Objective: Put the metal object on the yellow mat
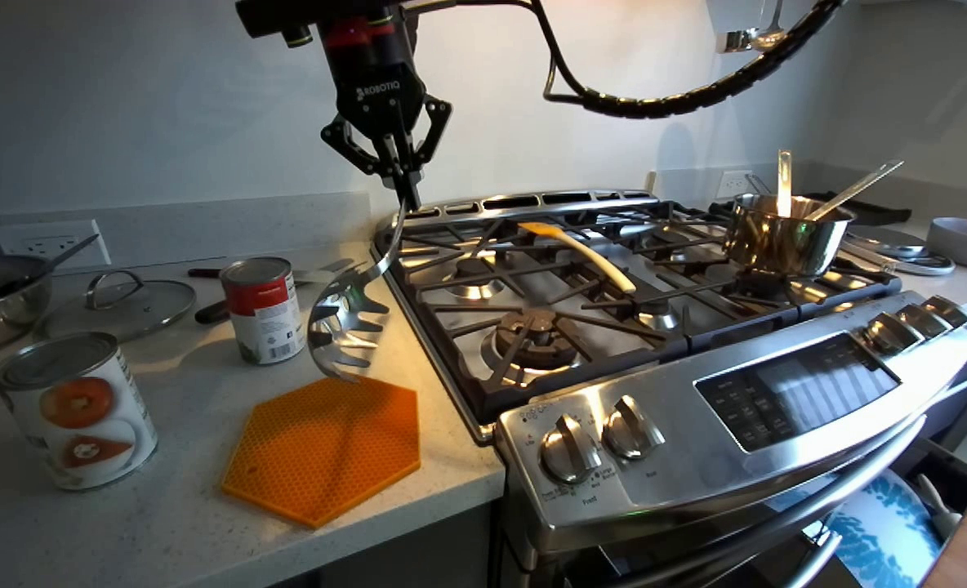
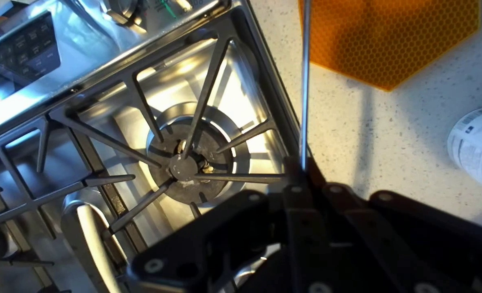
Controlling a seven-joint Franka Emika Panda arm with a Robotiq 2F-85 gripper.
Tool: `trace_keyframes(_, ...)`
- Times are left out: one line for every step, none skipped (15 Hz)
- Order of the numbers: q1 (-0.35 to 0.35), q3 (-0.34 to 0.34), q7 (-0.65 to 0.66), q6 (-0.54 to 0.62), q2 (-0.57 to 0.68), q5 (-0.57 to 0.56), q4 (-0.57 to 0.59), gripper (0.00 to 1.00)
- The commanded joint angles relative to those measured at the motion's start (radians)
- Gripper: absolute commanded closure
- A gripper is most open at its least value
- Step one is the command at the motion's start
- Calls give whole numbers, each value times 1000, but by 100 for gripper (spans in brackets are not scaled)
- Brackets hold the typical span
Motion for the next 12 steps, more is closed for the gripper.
trace_keyframes(48, -23, 0, -34, 76, 5, 51, 99)
trace_keyframes(59, -24, 0, -36, 102, 7, 65, 99)
trace_keyframes(68, -25, -2, -41, 123, 8, 79, 99)
trace_keyframes(82, -35, 4, -45, 146, -8, 92, 99)
trace_keyframes(91, -40, 3, -49, 165, -9, 107, 99)
trace_keyframes(100, -47, 4, -52, 183, -13, 122, 99)
trace_keyframes(106, -52, 1, -51, 200, -11, 139, 99)
trace_keyframes(111, -55, -2, -53, 219, -6, 159, 99)
trace_keyframes(117, -59, -3, -57, 236, -4, 181, 99)
trace_keyframes(122, -61, -8, -64, 257, -1, 207, 99)
trace_keyframes(124, -62, -12, -69, 276, 4, 229, 99)
trace_keyframes(127, -65, -17, -80, 296, 3, 254, 99)
